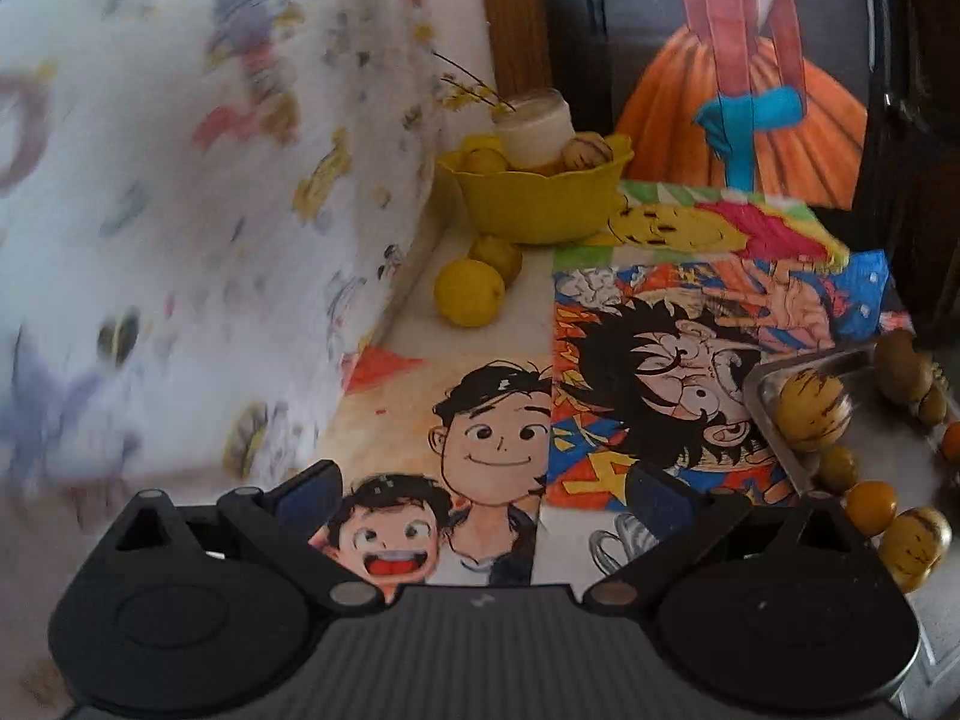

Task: Organize fruits
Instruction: 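Lift both tools away from the tray toward the lemons by the bowl, then grasp a yellow lemon with the left tool while the right tool grasps the other lemon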

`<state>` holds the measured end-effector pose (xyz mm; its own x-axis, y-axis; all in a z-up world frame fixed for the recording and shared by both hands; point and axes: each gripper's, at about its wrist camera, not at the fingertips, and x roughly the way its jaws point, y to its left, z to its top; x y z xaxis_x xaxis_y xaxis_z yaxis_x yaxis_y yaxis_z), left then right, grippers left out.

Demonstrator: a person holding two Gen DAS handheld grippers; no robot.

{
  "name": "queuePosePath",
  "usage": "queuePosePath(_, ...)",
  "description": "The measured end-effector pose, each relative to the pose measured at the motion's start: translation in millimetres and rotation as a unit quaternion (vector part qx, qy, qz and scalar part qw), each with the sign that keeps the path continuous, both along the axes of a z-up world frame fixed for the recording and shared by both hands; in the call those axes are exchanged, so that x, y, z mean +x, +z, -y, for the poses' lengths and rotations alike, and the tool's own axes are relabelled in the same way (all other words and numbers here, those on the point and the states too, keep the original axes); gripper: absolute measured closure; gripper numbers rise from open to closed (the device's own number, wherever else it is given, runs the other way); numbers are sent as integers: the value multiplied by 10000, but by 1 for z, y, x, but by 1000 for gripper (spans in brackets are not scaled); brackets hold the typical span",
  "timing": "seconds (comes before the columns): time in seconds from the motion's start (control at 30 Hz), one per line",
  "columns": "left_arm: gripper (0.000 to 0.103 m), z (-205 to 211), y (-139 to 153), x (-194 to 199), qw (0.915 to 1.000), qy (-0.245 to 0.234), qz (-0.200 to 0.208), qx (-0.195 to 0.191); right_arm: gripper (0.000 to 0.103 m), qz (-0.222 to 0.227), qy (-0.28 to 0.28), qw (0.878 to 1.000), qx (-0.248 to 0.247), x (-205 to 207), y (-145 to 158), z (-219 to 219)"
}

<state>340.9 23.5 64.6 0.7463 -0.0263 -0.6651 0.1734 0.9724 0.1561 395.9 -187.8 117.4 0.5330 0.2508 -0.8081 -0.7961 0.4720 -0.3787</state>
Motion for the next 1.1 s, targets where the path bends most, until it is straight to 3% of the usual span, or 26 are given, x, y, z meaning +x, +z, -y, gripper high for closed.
queuePosePath(0.1,0,9,0,16,9993,-66,20,367,1,229,650,9965,-469,36,-3,-10)
queuePosePath(0.2,0,20,-6,41,9982,-21,33,596,1,708,1569,9808,-919,70,-14,-22)
queuePosePath(0.33,0,31,-19,80,9975,-29,59,698,4,1125,2834,9396,-1555,112,-39,-42)
queuePosePath(0.43,0,39,-32,105,9933,-200,213,1117,7,1283,3628,9027,-1924,136,-62,-59)
queuePosePath(0.57,0,45,-49,132,9840,-482,318,1685,9,1377,4336,8630,-2198,155,-89,-76)
queuePosePath(0.67,0,47,-56,148,9772,-647,422,1976,12,1501,4640,8404,-2365,169,-107,-85)
queuePosePath(0.93,2,53,-73,180,9640,-1122,498,2360,21,1624,4959,8162,-2481,198,-132,-103)
queuePosePath(1.1,7,54,-80,201,9632,-1316,363,2314,32,1661,5055,8082,-2524,208,-140,-112)
